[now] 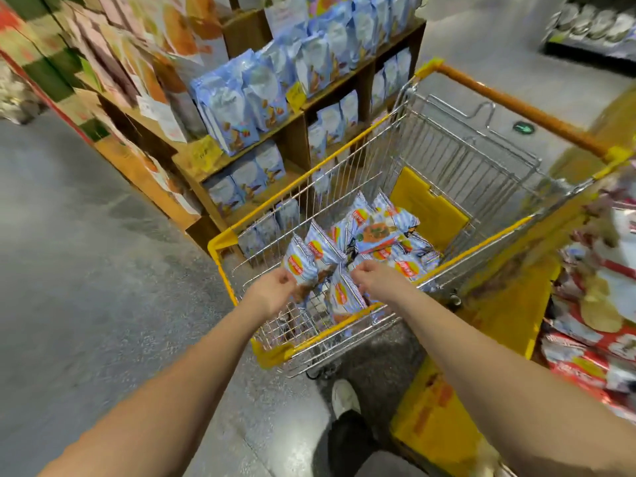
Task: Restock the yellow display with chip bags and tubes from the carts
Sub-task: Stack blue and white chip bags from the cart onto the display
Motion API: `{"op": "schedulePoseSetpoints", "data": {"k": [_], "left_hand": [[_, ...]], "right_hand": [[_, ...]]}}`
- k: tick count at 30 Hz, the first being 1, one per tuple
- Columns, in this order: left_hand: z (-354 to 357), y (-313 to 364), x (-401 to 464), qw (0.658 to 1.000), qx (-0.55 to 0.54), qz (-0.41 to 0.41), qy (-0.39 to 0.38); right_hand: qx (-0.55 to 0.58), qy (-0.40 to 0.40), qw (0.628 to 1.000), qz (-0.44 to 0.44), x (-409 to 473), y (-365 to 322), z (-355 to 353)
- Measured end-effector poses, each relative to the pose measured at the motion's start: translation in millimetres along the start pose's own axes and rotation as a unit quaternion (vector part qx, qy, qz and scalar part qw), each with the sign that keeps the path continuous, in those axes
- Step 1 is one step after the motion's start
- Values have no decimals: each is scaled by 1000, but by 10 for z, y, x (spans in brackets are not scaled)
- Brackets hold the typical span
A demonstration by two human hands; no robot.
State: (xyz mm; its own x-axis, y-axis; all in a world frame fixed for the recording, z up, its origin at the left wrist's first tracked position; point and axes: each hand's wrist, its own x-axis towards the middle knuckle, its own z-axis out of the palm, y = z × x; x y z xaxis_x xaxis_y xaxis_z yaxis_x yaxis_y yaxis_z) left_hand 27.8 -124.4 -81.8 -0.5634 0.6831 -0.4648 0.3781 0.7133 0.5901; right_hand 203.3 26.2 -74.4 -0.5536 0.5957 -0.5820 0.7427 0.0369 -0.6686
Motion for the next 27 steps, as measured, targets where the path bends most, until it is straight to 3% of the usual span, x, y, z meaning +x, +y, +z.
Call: {"op": "schedulePoseSetpoints", "data": {"k": [3,6,12,15,21,27], "left_hand": [[47,-103,616,999,28,-22,-17],[160,-193,1156,991,121,-25,-50],[335,-96,2052,953,279,66,-94],[381,-24,2372,926,344,98,-119],[513,-287,2695,905,391,38,-162],[456,-466,2557,867,481,59,-112]], "right_hand": [[-69,-37,996,37,700,-37,7],[-120,-71,988,72,1257,52,53],[-282,-149,939,126,2006,280,276],[-305,-143,935,109,2171,324,394],[-265,-119,941,174,2261,429,745],[-339,-105,921,159,2143,492,832]]}}
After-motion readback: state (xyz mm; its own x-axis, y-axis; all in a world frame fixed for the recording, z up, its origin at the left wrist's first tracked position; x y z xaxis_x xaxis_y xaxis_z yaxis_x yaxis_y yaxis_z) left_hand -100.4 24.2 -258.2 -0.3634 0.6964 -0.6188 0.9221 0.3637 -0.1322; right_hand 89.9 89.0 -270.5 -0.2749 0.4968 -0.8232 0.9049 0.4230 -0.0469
